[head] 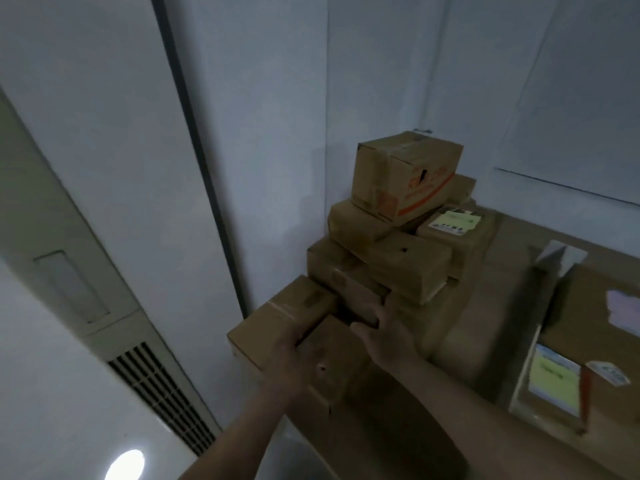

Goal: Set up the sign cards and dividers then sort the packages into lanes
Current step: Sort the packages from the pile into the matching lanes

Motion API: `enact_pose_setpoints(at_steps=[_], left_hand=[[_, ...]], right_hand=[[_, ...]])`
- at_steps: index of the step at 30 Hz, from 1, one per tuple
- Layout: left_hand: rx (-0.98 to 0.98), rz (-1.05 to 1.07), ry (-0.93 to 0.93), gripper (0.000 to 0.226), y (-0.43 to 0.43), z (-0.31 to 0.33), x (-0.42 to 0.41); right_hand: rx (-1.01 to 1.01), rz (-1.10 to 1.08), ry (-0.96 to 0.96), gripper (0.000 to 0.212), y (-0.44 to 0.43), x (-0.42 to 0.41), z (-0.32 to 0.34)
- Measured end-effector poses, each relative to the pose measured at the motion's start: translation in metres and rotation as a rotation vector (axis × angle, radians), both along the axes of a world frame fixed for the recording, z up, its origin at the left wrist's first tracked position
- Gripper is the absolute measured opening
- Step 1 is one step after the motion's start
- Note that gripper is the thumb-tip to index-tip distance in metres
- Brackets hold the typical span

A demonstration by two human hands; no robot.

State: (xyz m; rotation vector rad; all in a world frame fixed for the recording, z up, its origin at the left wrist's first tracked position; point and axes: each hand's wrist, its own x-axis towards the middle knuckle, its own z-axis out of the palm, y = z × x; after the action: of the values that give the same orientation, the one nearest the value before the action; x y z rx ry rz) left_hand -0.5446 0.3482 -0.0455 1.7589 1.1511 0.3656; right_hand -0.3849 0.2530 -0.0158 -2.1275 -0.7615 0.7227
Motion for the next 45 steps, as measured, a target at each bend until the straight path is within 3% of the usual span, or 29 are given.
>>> enact_pose_setpoints(at_steps=[3,6,10,13,16,18,22,26,30,33,39,45], left_hand=[[0.075,-0.21,0.086,0.05,0.03,-0.022,0.016],[0.079,-0.401,0.225,0.035,0.044,-0.024,0.027],[0.088,-0.548,0.325,0.047,0.059,-0.041,0.041],[0.076,-0.541,0.359,0.041,0.071,-0.067,0.045],[0.054,-0.511,0.381,0.057,0.079,-0.094,0.051],[0.032,-0.523,0.401,0.065,0.085,-0.117,0.058],[-0.042,-0.497,0.392,0.075,0.077,-0.076,0.052],[-0.207,-0.486,0.382,0.089,0.076,-0.067,0.056],[-0.357,-0.496,0.346,0.042,0.07,-0.062,0.057],[-0.401,-0.405,0.291,0.061,0.071,-0.058,0.065],[-0.277,-0.417,0.294,0.063,0.062,-0.034,0.077],[-0.391,-0.355,0.227,0.074,0.073,-0.044,0.075]], right_hand=[[-0.086,-0.111,0.052,0.069,0.018,-0.001,-0.018],[-0.134,-0.229,0.132,0.07,0.027,-0.01,-0.035],[-0.167,-0.334,0.167,0.047,0.028,-0.028,-0.056],[-0.131,-0.354,0.176,0.027,0.029,-0.04,-0.068],[-0.108,-0.346,0.181,0.02,0.032,-0.048,-0.085],[-0.097,-0.344,0.156,0.024,0.033,-0.049,-0.101],[-0.114,-0.448,0.152,0.028,0.034,-0.047,-0.101],[-0.181,-0.584,0.314,0.036,0.027,-0.039,-0.095],[-0.183,-0.657,0.385,0.053,0.025,-0.028,-0.101],[-0.133,-0.744,0.379,0.068,0.028,-0.025,-0.099],[-0.075,-0.7,0.35,0.056,0.047,-0.034,-0.078],[-0.136,-0.72,0.27,0.064,0.047,-0.032,-0.088]])
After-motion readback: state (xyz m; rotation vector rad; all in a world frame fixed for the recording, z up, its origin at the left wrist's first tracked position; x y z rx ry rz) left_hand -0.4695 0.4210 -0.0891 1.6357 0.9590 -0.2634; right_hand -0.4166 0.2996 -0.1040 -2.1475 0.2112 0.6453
